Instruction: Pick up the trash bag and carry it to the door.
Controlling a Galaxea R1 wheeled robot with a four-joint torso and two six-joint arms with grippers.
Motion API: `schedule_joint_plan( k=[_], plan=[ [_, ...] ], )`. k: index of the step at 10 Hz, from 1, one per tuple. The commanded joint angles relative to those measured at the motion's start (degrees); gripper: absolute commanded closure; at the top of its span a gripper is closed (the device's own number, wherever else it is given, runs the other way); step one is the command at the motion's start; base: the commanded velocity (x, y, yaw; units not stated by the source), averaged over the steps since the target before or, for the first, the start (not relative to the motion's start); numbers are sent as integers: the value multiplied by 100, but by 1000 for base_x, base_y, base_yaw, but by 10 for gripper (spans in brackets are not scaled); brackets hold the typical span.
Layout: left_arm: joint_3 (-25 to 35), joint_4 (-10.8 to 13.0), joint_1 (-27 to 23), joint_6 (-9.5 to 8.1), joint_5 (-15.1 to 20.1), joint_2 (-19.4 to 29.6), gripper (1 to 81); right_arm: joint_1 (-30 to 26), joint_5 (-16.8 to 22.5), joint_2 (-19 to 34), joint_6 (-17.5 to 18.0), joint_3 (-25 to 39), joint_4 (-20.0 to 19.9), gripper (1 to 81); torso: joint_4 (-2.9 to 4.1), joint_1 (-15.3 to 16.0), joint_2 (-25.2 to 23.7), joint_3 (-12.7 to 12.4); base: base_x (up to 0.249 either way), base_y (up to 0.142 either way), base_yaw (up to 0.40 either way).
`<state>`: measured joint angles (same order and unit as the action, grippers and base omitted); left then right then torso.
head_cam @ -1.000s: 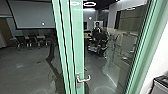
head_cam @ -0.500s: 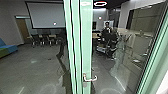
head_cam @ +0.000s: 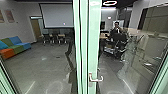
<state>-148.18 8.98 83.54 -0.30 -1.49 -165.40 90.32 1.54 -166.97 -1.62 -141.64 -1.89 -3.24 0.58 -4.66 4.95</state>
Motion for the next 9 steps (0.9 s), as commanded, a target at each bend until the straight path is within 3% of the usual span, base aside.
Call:
schedule_joint_plan(
  k=[1,6,9],
  plan=[
    [-10,60,-325,-13,281,68,811,-246,365,-23,-14,15,22,10,0,0,0,0,0,0,215],
    [-10,51,-334,-22,289,59,811,-238,365,-84,-14,-64,31,10,0,2,0,0,0,0,148],
    [-36,7,-334,-22,281,59,811,-246,365,-155,-14,-196,22,10,0,2,2,0,0,0,0]
  ],
)
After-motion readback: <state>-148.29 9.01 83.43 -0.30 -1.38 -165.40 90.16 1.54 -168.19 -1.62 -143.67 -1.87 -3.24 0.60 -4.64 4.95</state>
